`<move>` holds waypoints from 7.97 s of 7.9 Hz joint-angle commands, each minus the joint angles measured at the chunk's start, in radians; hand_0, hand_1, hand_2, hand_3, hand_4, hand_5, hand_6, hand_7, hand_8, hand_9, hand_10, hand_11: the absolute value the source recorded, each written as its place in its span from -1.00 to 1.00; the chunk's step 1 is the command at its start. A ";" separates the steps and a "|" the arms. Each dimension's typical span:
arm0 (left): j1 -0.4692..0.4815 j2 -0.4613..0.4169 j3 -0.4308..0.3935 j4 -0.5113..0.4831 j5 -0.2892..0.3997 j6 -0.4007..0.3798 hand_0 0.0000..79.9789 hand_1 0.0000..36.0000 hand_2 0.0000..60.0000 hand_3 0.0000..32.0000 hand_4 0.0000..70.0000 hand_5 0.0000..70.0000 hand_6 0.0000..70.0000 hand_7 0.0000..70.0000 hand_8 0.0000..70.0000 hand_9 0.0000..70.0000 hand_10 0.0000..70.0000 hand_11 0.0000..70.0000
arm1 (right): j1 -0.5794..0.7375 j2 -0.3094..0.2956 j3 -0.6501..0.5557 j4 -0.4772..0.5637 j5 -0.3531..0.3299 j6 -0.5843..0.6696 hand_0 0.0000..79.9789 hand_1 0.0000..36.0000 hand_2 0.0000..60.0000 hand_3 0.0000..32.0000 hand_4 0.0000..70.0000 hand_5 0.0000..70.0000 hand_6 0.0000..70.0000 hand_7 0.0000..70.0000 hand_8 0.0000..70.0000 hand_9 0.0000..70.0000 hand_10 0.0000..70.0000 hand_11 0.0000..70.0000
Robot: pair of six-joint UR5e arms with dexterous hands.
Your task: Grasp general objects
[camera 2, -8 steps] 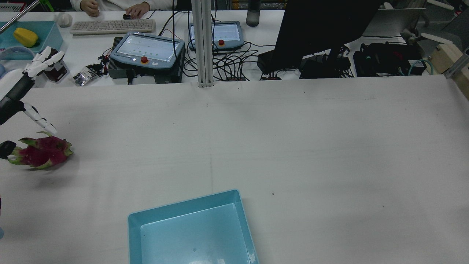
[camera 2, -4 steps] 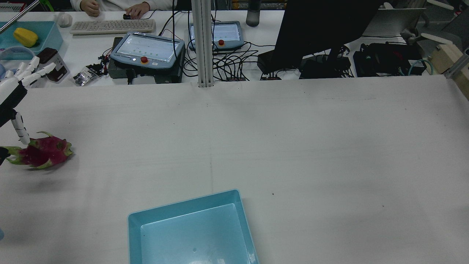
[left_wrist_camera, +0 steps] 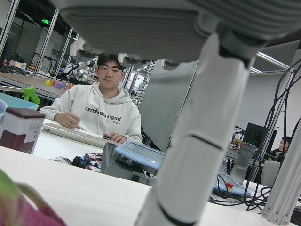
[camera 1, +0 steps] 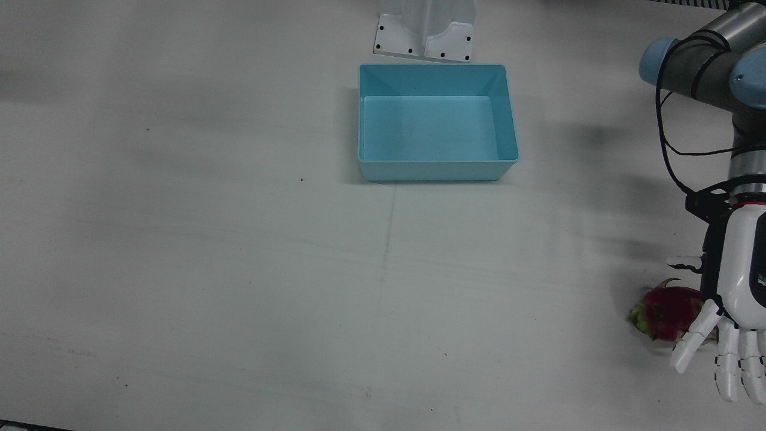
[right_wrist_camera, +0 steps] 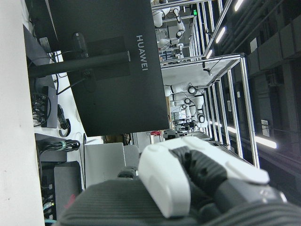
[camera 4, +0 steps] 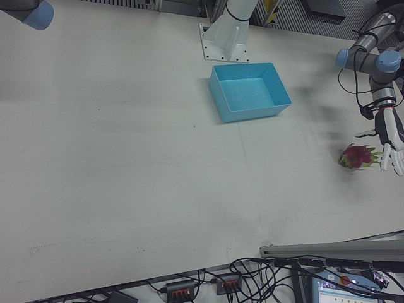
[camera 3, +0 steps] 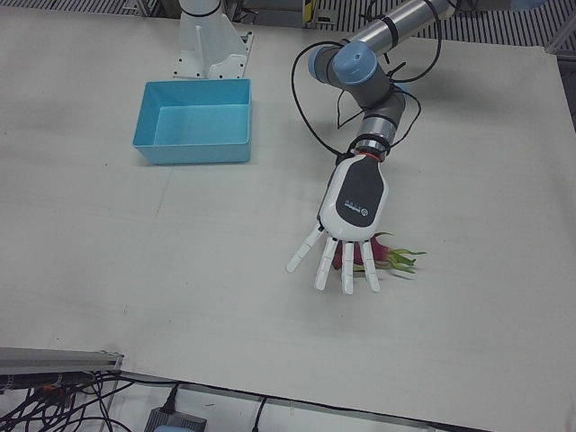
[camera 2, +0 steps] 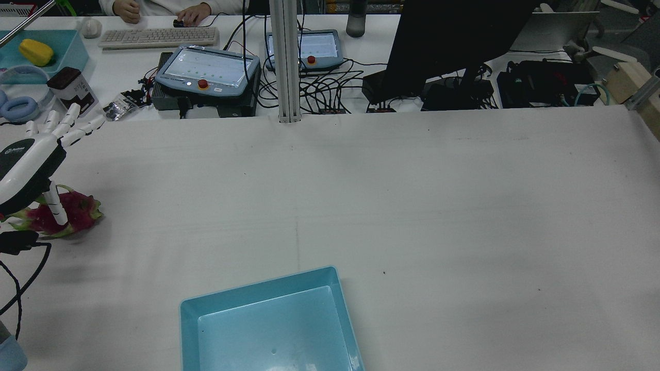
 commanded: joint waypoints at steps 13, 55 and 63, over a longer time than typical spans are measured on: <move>0.100 -0.035 0.216 0.055 -0.172 -0.028 0.68 0.63 -0.94 1.00 -1.00 -1.00 -1.00 -1.00 -1.00 -1.00 -1.00 -1.00 | 0.000 0.000 0.000 0.001 0.000 0.000 -1.00 -1.00 -1.00 -1.00 -1.00 -1.00 -1.00 -1.00 -1.00 -1.00 -1.00 -1.00; -0.176 -0.161 -0.154 -0.232 0.470 -0.713 0.17 -0.68 0.02 -1.00 0.28 1.00 1.00 1.00 0.69 1.00 1.00 1.00 | 0.000 0.000 0.000 0.001 0.000 0.000 -1.00 -1.00 -1.00 -1.00 -1.00 -1.00 -1.00 -1.00 -1.00 -1.00 -1.00 -1.00; 0.169 -0.275 -0.271 -0.150 0.373 -0.727 0.22 -0.61 -0.21 -1.00 0.21 1.00 1.00 1.00 0.59 1.00 1.00 1.00 | 0.000 0.000 0.000 -0.001 0.000 0.000 -1.00 -1.00 -1.00 -1.00 -1.00 -1.00 -1.00 -1.00 -1.00 -1.00 -1.00 -1.00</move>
